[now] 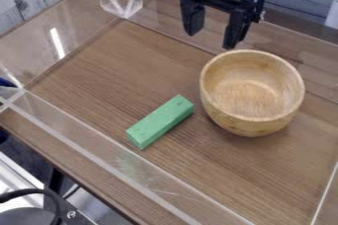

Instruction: Put the green block in the brown bowl

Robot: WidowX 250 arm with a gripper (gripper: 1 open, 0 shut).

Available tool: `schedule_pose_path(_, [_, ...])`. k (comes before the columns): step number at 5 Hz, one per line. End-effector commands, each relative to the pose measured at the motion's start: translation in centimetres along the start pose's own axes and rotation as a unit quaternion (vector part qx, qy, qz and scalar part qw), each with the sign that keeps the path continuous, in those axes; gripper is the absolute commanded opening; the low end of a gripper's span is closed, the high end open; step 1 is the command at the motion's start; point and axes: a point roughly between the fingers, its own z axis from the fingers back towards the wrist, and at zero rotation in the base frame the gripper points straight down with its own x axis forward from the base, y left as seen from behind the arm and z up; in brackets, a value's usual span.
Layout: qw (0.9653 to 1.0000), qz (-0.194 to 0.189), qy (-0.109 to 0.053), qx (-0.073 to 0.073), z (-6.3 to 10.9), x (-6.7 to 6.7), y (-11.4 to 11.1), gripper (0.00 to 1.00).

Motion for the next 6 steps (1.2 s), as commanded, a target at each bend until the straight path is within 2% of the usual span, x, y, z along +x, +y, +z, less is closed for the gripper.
schedule_pose_path(1, [0.9999,-0.011,0.005,0.003,-0.5,-1.4,0.7,1.0])
schedule_pose_path(3, [0.9994,-0.031,0.005,0.011,-2.8,-5.6,3.0,1.0])
schedule_pose_path(4, [0.9993,-0.034,0.003,0.015,-4.2,-6.6,4.1,1.0])
schedule_pose_path(6, [0.9992,-0.037,-0.002,0.016,-6.8,-7.3,5.3,1.0])
